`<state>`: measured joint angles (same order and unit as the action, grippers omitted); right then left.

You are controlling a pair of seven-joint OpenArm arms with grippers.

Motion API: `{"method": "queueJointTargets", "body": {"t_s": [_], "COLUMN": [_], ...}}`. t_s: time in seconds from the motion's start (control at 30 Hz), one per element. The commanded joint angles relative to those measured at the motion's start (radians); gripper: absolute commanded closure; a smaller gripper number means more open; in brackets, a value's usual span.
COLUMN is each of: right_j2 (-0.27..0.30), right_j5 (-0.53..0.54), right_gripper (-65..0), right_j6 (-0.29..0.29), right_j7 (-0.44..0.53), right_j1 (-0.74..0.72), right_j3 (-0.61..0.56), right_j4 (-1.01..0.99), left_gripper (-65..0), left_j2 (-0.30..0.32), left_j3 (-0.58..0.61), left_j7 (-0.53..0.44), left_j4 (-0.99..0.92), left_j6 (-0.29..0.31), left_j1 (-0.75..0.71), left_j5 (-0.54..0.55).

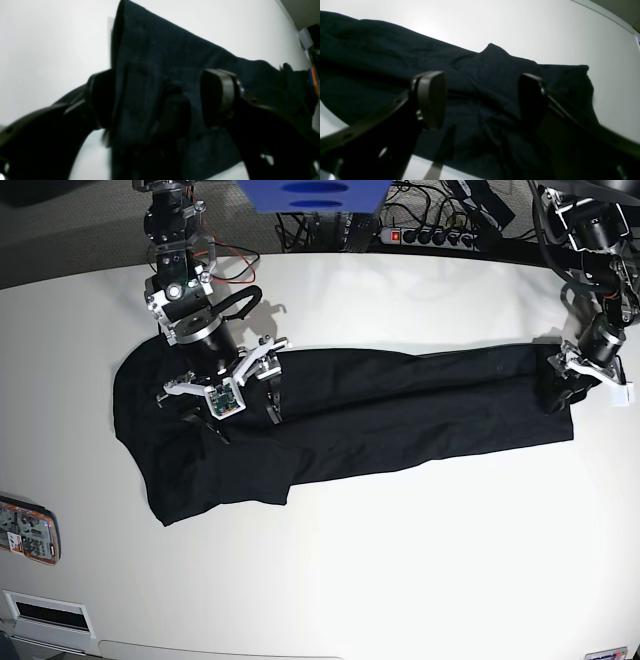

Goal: Fold the T-shirt properly
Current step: 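Grasp the collar end with the right gripper and hem end with the left, then lift the strip end with the left gripper and fold it toward the right gripper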

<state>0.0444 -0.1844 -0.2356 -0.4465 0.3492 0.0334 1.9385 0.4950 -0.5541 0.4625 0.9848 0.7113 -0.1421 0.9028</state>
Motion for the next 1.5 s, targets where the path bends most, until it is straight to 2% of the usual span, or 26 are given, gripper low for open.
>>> {"method": "queueJointTargets", "body": {"t_s": [0.0, 0.17, 0.43, 0.53, 0.73, 0.9, 1.03, 1.17, 1.37, 1.47], "right_j2": [0.001, 0.001, 0.002, 0.002, 0.002, 0.002, 0.002, 0.002, 0.002, 0.002], "right_j5": [0.010, 0.010, 0.010, 0.010, 0.010, 0.010, 0.010, 0.010, 0.010, 0.010], "right_gripper": [-42.4, -42.3, -42.3, -42.3, -42.2, -42.2, -42.2, -42.2, -42.2, -42.2], "right_j6": [0.006, 0.006, 0.006, 0.006, 0.006, 0.006, 0.006, 0.006, 0.006, 0.006], "right_j7": [0.028, 0.028, 0.051, 0.059, 0.058, 0.058, 0.058, 0.058, 0.059, 0.058], "right_j1": [-0.008, -0.006, 0.020, 0.020, 0.021, 0.032, 0.043, 0.049, 0.049, 0.050], "right_j3": [-0.002, -0.002, 0.003, 0.004, 0.004, 0.004, 0.003, 0.001, 0.004, 0.001], "right_j4": [0.020, 0.020, 0.022, 0.022, 0.022, 0.022, 0.022, 0.022, 0.026, 0.028], "left_gripper": [-49.2, -49.2, -48.0, -41.2, -21.4, -9.9, 0.0, 0.0, 0.0, 0.0], "left_j2": [-0.006, -0.022, -0.015, -0.015, -0.014, -0.009, 0.041, 0.098, 0.216, 0.247], "left_j3": [0.022, 0.107, 0.107, 0.105, 0.099, 0.015, 0.010, 0.010, -0.002, -0.011], "left_j7": [0.065, 0.060, 0.060, 0.060, 0.058, 0.058, 0.058, 0.058, 0.043, 0.028], "left_j4": [0.001, 0.001, 0.001, 0.001, 0.001, 0.001, -0.002, -0.004, -0.004, 0.006], "left_j6": [-0.013, -0.013, -0.013, -0.013, -0.013, -0.013, -0.013, -0.013, -0.013, -0.013], "left_j1": [-0.004, -0.004, 0.011, 0.014, 0.014, 0.016, 0.016, 0.016, 0.017, 0.017], "left_j5": [-0.038, -0.038, -0.038, -0.037, -0.037, -0.037, -0.038, -0.038, -0.037, -0.035]}}
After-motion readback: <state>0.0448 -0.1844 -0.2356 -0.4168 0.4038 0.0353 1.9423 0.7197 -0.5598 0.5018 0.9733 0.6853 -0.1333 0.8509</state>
